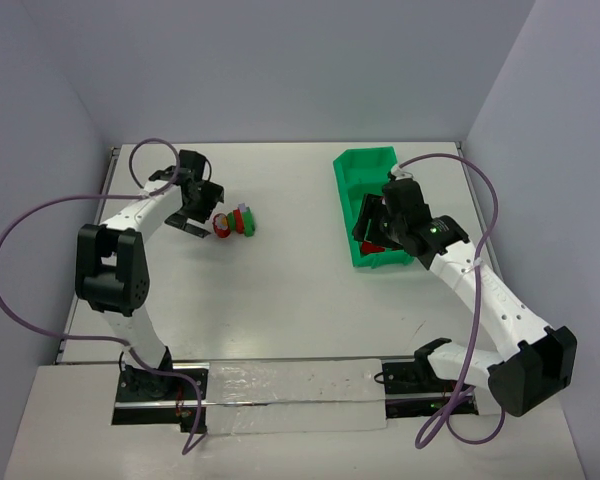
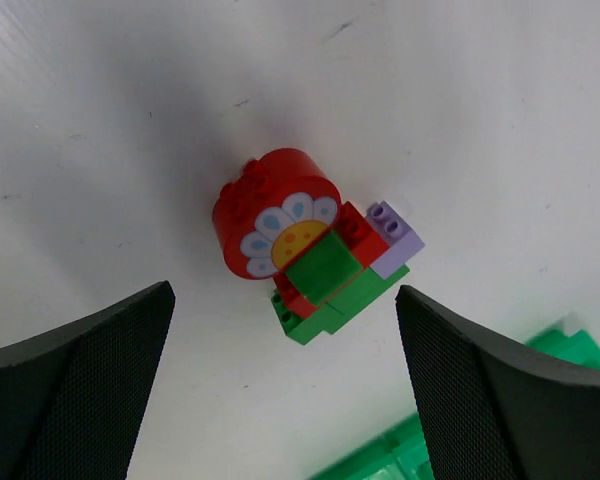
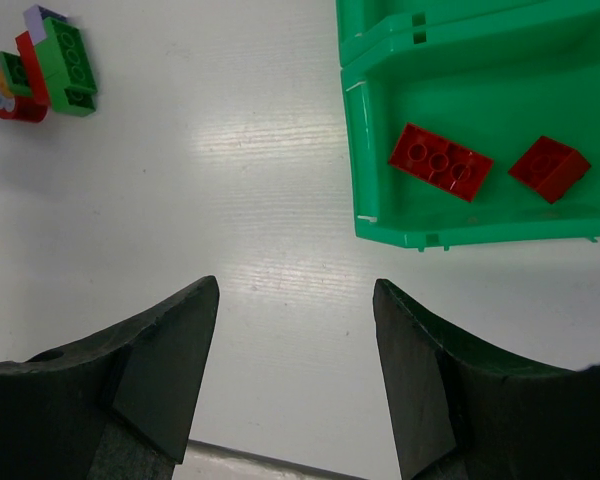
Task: Sort the legos into containers by color
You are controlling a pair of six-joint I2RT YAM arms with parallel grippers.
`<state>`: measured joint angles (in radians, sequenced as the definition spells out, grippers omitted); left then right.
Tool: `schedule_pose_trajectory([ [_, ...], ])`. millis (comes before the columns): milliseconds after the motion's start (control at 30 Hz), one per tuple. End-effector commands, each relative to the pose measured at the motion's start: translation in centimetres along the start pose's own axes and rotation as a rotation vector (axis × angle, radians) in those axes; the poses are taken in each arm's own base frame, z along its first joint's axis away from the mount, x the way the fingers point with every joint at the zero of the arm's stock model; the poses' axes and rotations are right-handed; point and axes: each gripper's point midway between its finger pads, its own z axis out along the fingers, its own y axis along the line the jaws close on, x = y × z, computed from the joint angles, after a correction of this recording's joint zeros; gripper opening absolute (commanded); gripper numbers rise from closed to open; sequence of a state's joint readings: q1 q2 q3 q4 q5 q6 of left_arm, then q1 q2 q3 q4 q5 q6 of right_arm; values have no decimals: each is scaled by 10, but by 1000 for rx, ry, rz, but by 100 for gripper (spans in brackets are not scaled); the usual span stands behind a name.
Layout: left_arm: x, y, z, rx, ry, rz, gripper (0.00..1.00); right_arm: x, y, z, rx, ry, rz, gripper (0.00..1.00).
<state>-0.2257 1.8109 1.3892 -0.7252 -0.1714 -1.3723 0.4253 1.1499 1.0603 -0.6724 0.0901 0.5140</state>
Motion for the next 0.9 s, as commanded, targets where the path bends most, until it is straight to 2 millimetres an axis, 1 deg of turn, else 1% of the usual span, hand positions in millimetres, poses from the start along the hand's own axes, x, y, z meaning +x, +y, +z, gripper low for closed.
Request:
schedule_pose_trajectory([
  [0,7,-12,16,-14,122,-197,99,-19,13,-11,-49,-68,-23,71],
  [133,16,-9,30,-32,187,-267,99,-19,12,-11,-45,-67,-26,70],
  [233,22,-13,36,-19,216,-310,99,-17,11,-11,-44,-65,-31,71],
  [400,18,-15,43,-30,200,-359,99,-15,10,-10,-42,-57,-39,71],
  [633,19,-9,56,-66,204,-413,99,-12,9,-9,-40,-49,-45,71],
  [867,19,-4,64,-98,187,-421,92,-13,9,-7,-40,-47,-49,71],
])
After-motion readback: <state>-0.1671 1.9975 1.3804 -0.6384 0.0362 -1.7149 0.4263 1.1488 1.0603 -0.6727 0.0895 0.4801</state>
